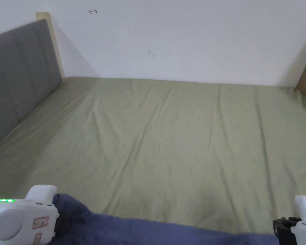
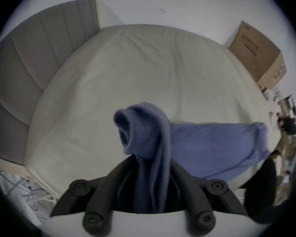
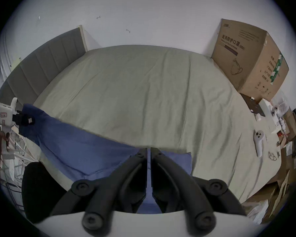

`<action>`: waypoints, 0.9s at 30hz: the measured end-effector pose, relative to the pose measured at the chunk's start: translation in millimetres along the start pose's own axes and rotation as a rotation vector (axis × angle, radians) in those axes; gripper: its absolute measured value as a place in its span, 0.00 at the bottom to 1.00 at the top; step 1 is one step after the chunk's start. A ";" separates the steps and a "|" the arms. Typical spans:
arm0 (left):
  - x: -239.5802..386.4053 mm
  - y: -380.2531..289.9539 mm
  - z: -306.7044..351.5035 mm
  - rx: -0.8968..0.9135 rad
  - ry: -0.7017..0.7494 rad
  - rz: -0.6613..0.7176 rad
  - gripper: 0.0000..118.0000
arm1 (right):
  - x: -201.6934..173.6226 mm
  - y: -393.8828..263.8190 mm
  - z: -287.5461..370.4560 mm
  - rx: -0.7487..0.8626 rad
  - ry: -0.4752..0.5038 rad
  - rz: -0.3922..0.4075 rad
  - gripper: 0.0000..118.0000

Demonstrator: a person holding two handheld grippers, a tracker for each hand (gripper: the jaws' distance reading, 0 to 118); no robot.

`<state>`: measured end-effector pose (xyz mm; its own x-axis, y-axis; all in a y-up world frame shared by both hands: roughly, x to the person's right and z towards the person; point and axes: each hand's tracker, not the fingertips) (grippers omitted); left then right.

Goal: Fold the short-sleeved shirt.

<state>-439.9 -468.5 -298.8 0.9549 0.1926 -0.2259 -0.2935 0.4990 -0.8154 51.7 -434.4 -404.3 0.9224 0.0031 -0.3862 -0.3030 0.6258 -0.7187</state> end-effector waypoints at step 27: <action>178.9 -6.9 -43.1 -0.040 -0.218 -0.196 0.02 | 53.2 -25.1 9.2 0.045 0.049 -0.147 0.03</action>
<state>-265.1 -474.0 -356.5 0.9600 0.2748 0.0542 -0.0982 0.5114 -0.8537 110.6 -442.7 -401.5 0.9428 -0.1283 -0.3077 -0.1540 0.6509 -0.7434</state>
